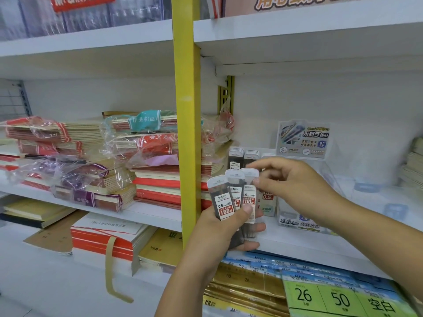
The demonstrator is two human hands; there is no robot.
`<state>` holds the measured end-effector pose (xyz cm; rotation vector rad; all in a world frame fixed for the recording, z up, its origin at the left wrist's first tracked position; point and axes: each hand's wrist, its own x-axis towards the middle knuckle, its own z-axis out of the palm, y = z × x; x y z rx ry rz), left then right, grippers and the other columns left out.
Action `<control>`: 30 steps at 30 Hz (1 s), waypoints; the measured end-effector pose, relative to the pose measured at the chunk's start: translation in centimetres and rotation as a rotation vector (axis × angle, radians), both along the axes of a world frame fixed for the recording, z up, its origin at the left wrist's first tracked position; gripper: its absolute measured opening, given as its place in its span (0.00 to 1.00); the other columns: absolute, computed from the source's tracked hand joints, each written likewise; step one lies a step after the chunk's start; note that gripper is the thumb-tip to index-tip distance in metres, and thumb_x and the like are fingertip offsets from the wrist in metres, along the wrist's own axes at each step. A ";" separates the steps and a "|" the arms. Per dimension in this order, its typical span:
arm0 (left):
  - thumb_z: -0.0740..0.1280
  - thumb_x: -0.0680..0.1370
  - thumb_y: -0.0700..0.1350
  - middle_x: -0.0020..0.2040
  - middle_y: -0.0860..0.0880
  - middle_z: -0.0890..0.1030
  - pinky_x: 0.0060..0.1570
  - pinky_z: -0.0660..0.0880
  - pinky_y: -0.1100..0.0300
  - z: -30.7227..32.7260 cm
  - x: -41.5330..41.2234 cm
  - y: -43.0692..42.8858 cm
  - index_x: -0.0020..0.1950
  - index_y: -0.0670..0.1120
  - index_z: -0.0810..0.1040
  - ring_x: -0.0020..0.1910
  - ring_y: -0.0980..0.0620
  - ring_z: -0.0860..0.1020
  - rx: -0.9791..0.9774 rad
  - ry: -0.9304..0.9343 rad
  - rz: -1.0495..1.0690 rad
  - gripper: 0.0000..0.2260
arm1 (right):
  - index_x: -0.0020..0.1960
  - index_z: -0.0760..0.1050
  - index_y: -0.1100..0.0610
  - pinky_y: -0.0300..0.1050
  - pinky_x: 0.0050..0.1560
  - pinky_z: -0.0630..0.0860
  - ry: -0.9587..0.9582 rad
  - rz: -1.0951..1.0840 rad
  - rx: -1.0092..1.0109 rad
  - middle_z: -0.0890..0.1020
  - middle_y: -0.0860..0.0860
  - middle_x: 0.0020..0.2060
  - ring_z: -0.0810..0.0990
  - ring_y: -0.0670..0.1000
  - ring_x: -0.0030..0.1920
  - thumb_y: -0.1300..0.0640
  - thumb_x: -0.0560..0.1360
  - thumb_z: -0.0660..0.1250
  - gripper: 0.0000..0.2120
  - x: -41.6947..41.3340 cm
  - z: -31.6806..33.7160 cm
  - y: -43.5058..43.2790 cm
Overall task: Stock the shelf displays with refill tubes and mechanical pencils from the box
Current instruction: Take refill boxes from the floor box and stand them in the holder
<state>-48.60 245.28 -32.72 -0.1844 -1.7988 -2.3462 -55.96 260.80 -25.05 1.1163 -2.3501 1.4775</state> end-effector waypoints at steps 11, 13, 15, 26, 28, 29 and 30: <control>0.66 0.80 0.53 0.44 0.49 0.86 0.31 0.79 0.58 -0.1 -0.4 -0.6 0.57 0.54 0.78 0.31 0.52 0.81 -0.085 0.058 0.149 0.08 | 0.45 0.74 0.41 0.31 0.39 0.72 0.358 -0.226 -0.194 0.81 0.40 0.36 0.78 0.40 0.36 0.61 0.73 0.67 0.14 -4.2 3.3 1.8; 0.65 0.80 0.54 0.44 0.49 0.86 0.30 0.78 0.58 0.0 -0.4 -0.5 0.57 0.54 0.77 0.31 0.52 0.80 -0.076 0.052 0.140 0.08 | 0.46 0.73 0.41 0.29 0.39 0.71 0.435 -0.272 -0.073 0.80 0.40 0.38 0.77 0.39 0.38 0.61 0.74 0.67 0.14 -4.7 2.9 1.6; 0.64 0.81 0.55 0.43 0.48 0.86 0.29 0.77 0.59 0.0 -0.4 -0.4 0.57 0.55 0.78 0.30 0.51 0.80 -0.062 0.043 0.129 0.08 | 0.49 0.71 0.42 0.34 0.41 0.73 0.495 -0.315 0.036 0.79 0.40 0.40 0.77 0.39 0.41 0.60 0.75 0.66 0.13 -5.2 2.5 1.4; 0.67 0.80 0.53 0.42 0.46 0.85 0.32 0.81 0.57 -0.2 -0.6 -0.6 0.55 0.56 0.79 0.34 0.48 0.84 -0.077 0.002 0.138 0.06 | 0.50 0.80 0.51 0.47 0.47 0.74 0.533 -0.430 0.273 0.78 0.49 0.45 0.76 0.49 0.44 0.57 0.74 0.69 0.05 -8.6 1.1 1.4; 0.68 0.79 0.54 0.43 0.46 0.86 0.34 0.82 0.56 -0.3 -0.7 -0.6 0.51 0.57 0.81 0.37 0.47 0.85 -0.063 0.002 0.154 0.04 | 0.53 0.82 0.53 0.47 0.48 0.72 0.546 -0.481 0.303 0.78 0.52 0.47 0.75 0.51 0.45 0.55 0.75 0.69 0.08 -9.1 0.8 1.4; 0.68 0.79 0.53 0.43 0.46 0.86 0.34 0.82 0.57 -0.3 -0.7 -0.7 0.49 0.59 0.82 0.37 0.48 0.85 -0.057 0.007 0.160 0.03 | 0.54 0.82 0.53 0.47 0.48 0.71 0.553 -0.498 0.300 0.78 0.53 0.47 0.75 0.52 0.45 0.55 0.75 0.69 0.09 -9.2 0.7 1.3; 0.69 0.78 0.53 0.42 0.47 0.86 0.35 0.82 0.57 -0.3 -0.7 -0.7 0.47 0.60 0.82 0.37 0.48 0.85 -0.056 0.017 0.164 0.03 | 0.55 0.82 0.53 0.46 0.47 0.71 0.557 -0.508 0.276 0.79 0.53 0.47 0.75 0.52 0.45 0.54 0.75 0.69 0.10 -9.2 0.6 1.3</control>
